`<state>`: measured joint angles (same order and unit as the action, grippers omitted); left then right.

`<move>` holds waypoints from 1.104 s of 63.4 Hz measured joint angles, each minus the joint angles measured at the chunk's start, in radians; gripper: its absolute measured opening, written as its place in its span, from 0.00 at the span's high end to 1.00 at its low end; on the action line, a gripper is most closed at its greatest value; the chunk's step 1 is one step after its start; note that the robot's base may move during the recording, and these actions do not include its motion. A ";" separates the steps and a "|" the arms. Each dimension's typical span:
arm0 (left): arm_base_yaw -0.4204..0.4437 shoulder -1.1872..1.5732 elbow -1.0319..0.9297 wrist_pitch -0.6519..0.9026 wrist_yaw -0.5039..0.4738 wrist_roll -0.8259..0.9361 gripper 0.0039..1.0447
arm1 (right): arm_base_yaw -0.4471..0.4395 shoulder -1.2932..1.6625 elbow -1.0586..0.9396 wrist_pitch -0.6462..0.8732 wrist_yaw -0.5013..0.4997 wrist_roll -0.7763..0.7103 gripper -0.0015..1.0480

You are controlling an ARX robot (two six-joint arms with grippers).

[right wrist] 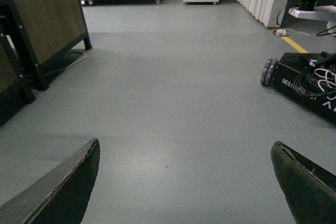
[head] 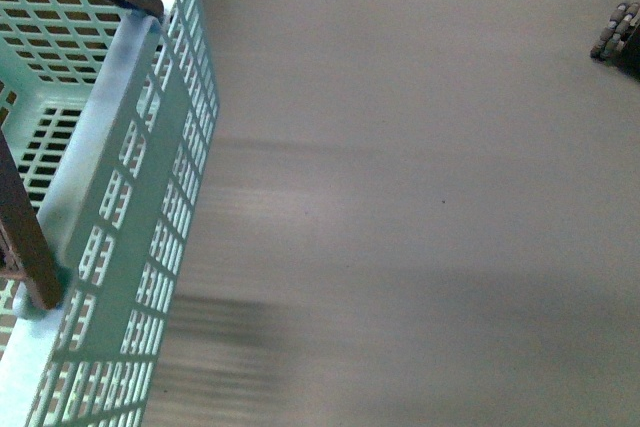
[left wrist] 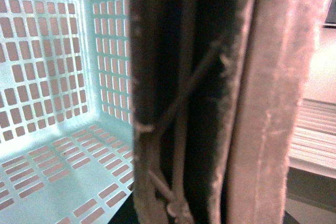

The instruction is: Pick mango and avocado into basket

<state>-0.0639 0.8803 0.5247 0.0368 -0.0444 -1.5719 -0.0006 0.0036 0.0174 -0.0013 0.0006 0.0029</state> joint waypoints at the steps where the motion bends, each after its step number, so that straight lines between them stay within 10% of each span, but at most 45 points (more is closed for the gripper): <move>1: 0.000 0.000 -0.002 0.000 0.000 0.000 0.87 | 0.000 0.000 0.000 0.000 0.000 0.000 0.08; 70: -0.001 0.000 -0.004 0.000 -0.001 0.000 0.87 | 0.000 0.000 0.000 0.000 0.000 0.000 0.08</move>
<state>-0.0647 0.8806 0.5209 0.0364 -0.0452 -1.5719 -0.0006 0.0036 0.0174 -0.0013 0.0002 0.0029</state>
